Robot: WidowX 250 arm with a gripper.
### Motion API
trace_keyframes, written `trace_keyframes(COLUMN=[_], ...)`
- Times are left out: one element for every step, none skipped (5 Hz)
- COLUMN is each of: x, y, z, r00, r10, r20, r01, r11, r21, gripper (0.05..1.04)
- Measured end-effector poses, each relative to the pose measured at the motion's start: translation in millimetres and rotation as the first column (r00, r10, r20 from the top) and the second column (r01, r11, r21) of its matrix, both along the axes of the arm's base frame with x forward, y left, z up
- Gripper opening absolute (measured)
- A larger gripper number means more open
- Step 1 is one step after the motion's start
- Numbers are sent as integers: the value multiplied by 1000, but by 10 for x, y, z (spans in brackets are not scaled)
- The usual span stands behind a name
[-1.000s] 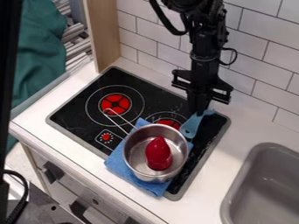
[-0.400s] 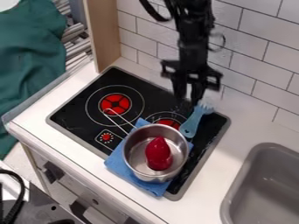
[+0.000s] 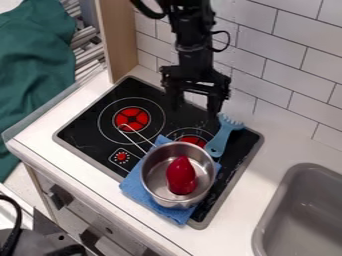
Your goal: Take the forceps and put it in the right of burners
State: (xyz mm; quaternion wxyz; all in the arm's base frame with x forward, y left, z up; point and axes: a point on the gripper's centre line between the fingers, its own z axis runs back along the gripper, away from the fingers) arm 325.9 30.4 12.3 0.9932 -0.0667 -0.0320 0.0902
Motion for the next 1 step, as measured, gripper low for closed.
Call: trace_keyframes(x=[-48], y=[34], z=[-27], r00=[1000], r10=[-16], r20=[-10], r01=[16], r11=[1000], r21=[1], gripper=[1006])
